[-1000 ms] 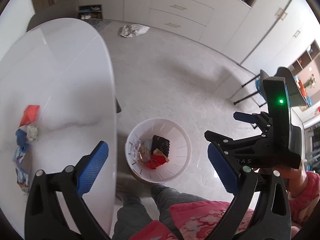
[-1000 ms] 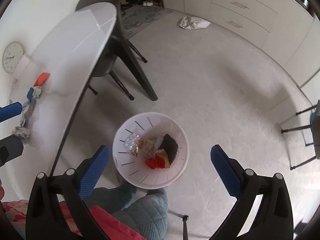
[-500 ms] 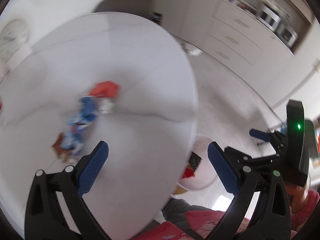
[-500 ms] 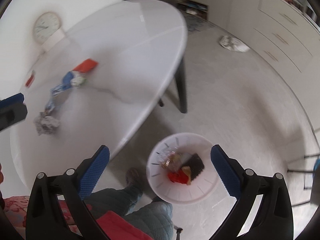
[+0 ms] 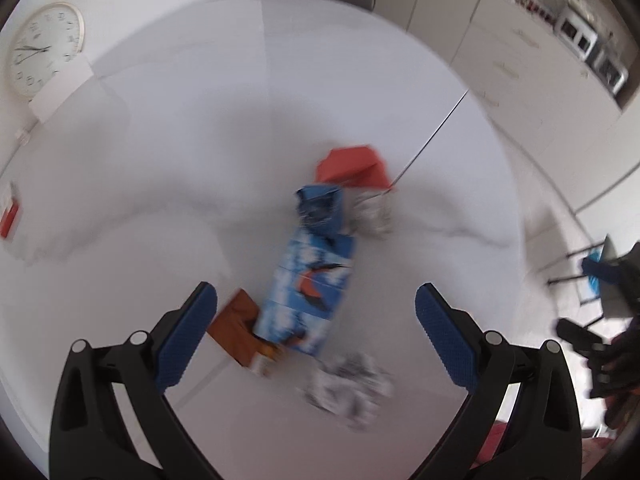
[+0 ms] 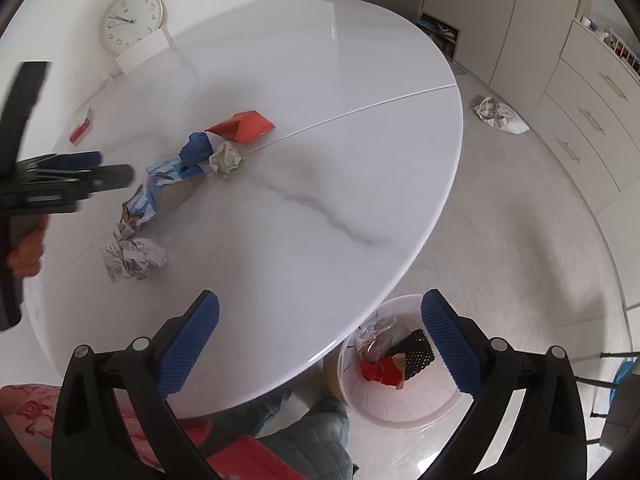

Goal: Collect trash
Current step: 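Grasp the blue bird-printed carton with the left tool, then grasp the white crumpled paper with the right tool while the left tool holds the carton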

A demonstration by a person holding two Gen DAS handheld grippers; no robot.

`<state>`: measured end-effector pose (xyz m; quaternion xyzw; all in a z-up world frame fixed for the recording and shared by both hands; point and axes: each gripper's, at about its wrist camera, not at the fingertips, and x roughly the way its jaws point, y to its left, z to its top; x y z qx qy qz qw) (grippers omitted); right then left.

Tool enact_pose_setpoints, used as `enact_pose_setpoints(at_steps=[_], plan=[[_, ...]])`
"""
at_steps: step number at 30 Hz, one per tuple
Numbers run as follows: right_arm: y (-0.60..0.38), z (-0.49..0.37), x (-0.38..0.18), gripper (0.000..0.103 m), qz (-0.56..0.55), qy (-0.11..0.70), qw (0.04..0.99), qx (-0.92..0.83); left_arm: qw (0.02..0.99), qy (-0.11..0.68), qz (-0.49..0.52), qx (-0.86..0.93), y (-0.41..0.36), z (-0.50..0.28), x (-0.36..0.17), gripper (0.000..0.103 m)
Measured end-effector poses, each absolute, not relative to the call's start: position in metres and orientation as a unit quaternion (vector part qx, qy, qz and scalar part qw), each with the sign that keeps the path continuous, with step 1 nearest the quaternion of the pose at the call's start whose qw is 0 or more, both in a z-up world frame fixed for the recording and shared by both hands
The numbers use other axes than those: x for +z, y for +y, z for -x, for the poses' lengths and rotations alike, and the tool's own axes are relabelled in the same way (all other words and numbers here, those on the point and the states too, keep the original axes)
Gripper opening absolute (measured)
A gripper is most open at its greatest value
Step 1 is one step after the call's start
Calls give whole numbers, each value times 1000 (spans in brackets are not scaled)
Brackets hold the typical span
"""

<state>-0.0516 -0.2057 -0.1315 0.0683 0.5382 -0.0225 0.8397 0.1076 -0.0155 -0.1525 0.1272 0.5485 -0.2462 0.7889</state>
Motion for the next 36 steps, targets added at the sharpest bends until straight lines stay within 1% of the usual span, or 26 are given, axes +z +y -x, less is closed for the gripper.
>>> enact_pose_setpoints(at_steps=[3, 6, 9, 10, 11, 13, 18, 24, 29, 31, 33, 35, 36], plan=[[-200, 51, -132, 100, -73, 542, 836, -32, 770, 561, -150, -266, -18, -126, -173, 95], [-196, 48, -135, 100, -79, 549, 831, -42, 751, 566, -182, -286, -28, -134, -191, 93], [-193, 44, -138, 100, -91, 553, 827, -49, 735, 576, -198, -298, -34, -138, -205, 84], [-193, 43, -138, 100, -95, 553, 826, -49, 728, 583, -201, -301, -36, -139, -209, 75], [-191, 41, -139, 100, -98, 553, 826, -49, 724, 587, -200, -303, -37, -140, -212, 64], [-189, 37, -140, 100, -102, 552, 826, -48, 718, 595, -196, -302, -38, -142, -217, 51], [-184, 24, -140, 100, -105, 547, 830, -30, 730, 591, -161, -302, -32, -144, -200, 50], [-166, -9, -137, 100, -96, 527, 845, 7, 755, 573, -107, -302, -15, -141, -160, 50], [-145, -53, -151, 100, -92, 524, 846, 30, 786, 552, -57, -272, 12, -137, -127, 50], [-138, -68, -158, 94, -88, 526, 845, 32, 795, 547, -42, -258, 26, -135, -118, 50], [-130, -84, -168, 91, -82, 533, 841, 35, 802, 545, -26, -243, 38, -132, -110, 50], [-125, -94, -177, 85, -76, 543, 836, 33, 808, 542, -11, -230, 50, -127, -103, 50], [-123, -98, -182, 80, -73, 551, 831, 31, 812, 540, -8, -223, 59, -124, -104, 50]])
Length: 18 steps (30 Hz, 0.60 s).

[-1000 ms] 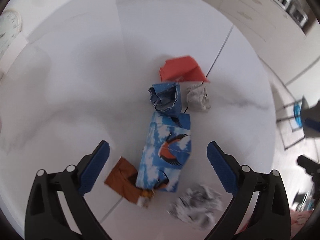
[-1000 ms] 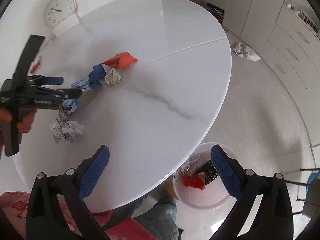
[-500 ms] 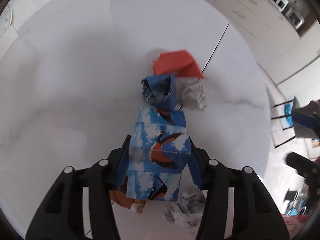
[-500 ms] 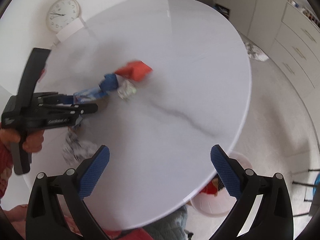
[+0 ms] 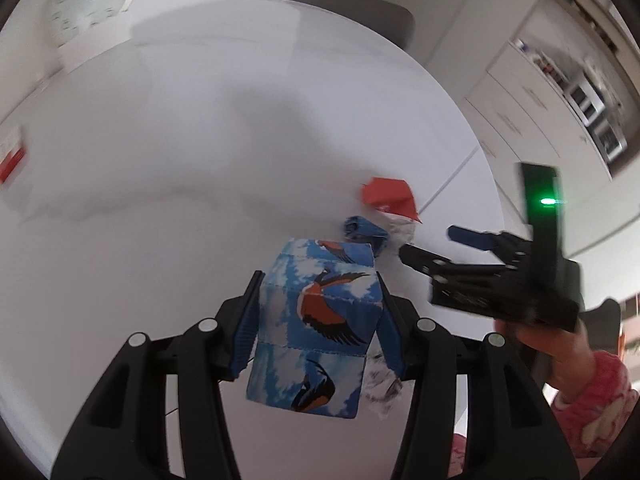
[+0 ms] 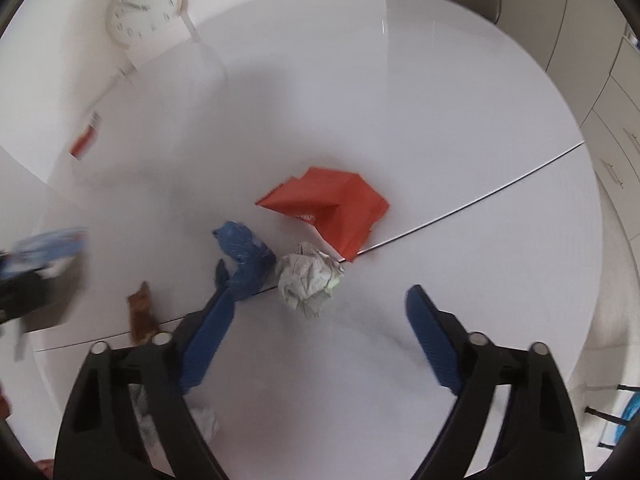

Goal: Collect trash
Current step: 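Grasp the white crumpled paper with the right tool while the left tool holds the carton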

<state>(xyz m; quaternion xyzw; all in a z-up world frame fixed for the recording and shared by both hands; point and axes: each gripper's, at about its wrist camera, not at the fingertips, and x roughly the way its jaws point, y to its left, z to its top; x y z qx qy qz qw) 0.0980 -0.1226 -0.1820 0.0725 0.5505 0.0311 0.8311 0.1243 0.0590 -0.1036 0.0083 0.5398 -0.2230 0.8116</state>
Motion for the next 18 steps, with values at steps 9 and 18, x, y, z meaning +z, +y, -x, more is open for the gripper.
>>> enact_pose_setpoints(at_steps=[9, 18], plan=[[-118, -112, -194, 33, -63, 565, 822, 27, 821, 535, 8, -197, 97, -107, -114, 50], [-144, -77, -167, 33, -96, 548, 830, 38, 825, 527, -12, -205, 70, -100, -109, 50]])
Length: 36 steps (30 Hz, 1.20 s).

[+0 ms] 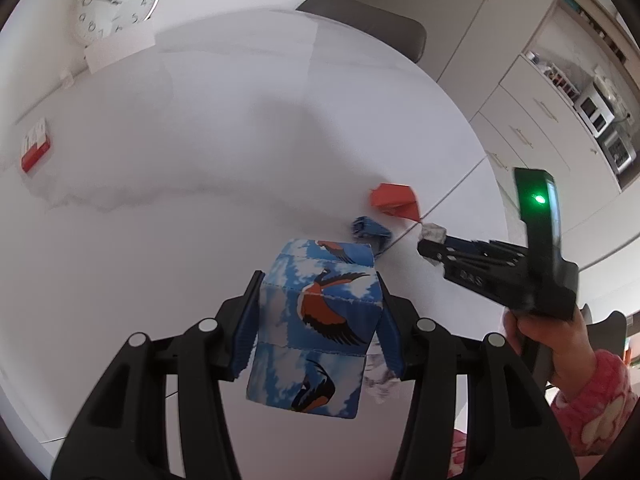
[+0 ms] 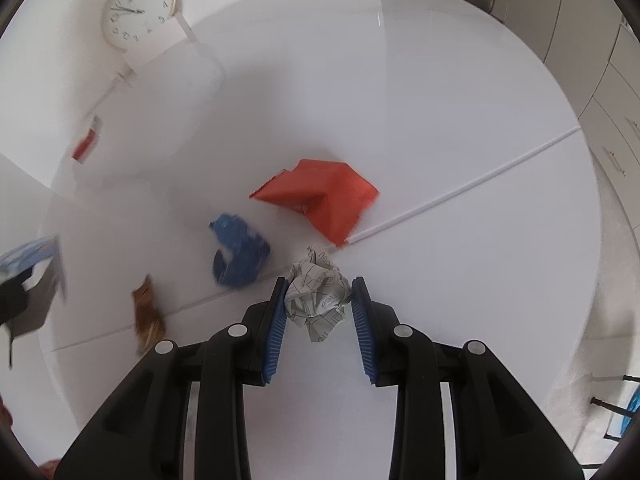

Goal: Collect trash
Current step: 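Grasp the white crumpled paper with the right tool while the left tool holds the carton, then carry the carton and white paper over the bin and open both tools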

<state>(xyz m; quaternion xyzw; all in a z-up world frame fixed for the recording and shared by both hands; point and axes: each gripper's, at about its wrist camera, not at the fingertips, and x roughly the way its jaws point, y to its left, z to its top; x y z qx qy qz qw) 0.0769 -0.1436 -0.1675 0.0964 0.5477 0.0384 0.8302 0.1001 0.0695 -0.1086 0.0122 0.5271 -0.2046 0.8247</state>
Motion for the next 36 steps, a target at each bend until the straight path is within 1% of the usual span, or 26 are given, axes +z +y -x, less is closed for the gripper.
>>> enact_pose_setpoints(at_steps=[7, 11, 15, 18, 20, 21, 22, 23, 24, 26, 28, 36], plan=[[-190, 1, -137, 33, -107, 534, 838, 19, 818, 521, -39, -242, 16, -76, -100, 50], [-226, 50, -136, 33, -109, 542, 833, -17, 809, 519, -59, -270, -22, -57, -99, 50], [-263, 93, -156, 33, -137, 555, 819, -52, 796, 519, -80, -301, -62, -39, -99, 50], [-288, 115, -181, 33, -160, 564, 806, -76, 786, 517, -100, -323, -93, -23, -99, 50], [-298, 123, -193, 35, -172, 568, 800, -81, 778, 517, -113, -339, -114, -12, -101, 50], [-302, 126, -199, 37, -177, 572, 797, -83, 772, 518, -120, -347, -126, -6, -102, 50], [-309, 130, -205, 49, -181, 576, 792, -85, 769, 519, -126, -352, -134, -2, -103, 50], [-313, 134, -209, 58, -185, 579, 789, -87, 765, 519, -132, -357, -143, 3, -104, 50], [-317, 137, -211, 78, -188, 580, 787, -92, 761, 520, -140, -362, -152, 8, -106, 50], [-327, 146, -211, 91, -185, 574, 790, -111, 755, 519, -151, -372, -167, 17, -106, 50], [-334, 151, -209, 98, -184, 572, 790, -121, 749, 519, -160, -379, -181, 24, -108, 50], [-371, 179, -207, 100, -209, 571, 778, -158, 727, 522, -183, -408, -231, 49, -117, 50]])
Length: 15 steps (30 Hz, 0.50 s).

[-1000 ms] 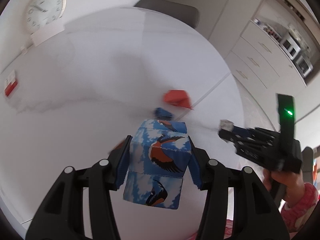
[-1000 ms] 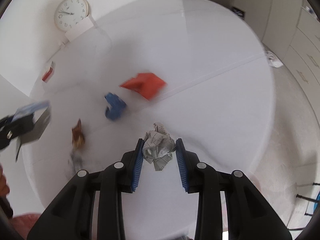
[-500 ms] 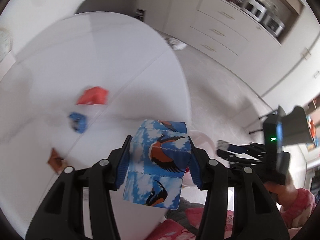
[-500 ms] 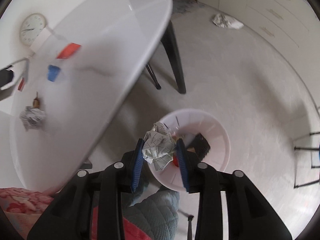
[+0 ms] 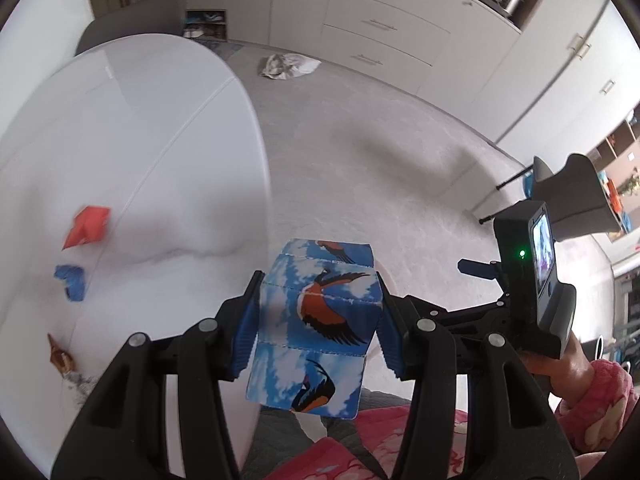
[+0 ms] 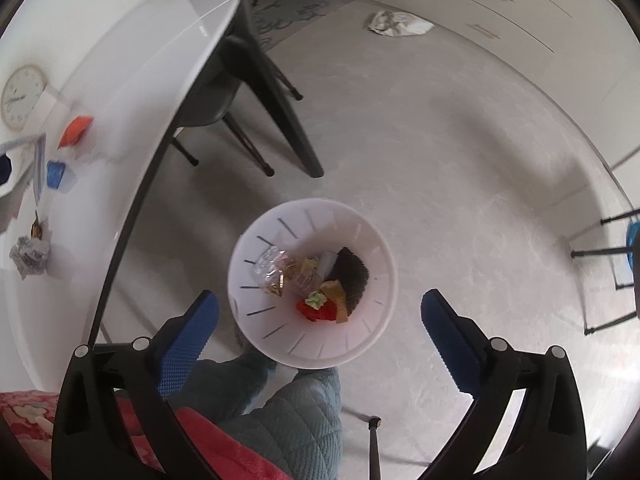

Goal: Collect trash
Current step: 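Carry the carton and white paper over the bin and open both tools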

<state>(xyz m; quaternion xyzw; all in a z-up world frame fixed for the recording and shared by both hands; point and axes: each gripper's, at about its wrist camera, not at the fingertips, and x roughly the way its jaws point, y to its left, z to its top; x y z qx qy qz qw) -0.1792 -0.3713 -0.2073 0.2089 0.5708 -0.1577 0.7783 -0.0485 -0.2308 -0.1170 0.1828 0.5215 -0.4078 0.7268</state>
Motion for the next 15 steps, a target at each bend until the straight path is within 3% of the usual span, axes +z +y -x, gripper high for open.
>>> enact_pose_setpoints(at_steps=[7, 10, 15], plan=[[-394, 193, -201, 100, -209, 564, 778, -179, 705, 525, -194, -435, -258, 66, -124, 52], [-401, 194, -201, 100, -209, 563, 778, -185, 703, 519, -198, -444, -265, 74, -121, 82], [-406, 195, -201, 100, -209, 562, 777, -191, 702, 511, -201, -454, -269, 78, -119, 90]])
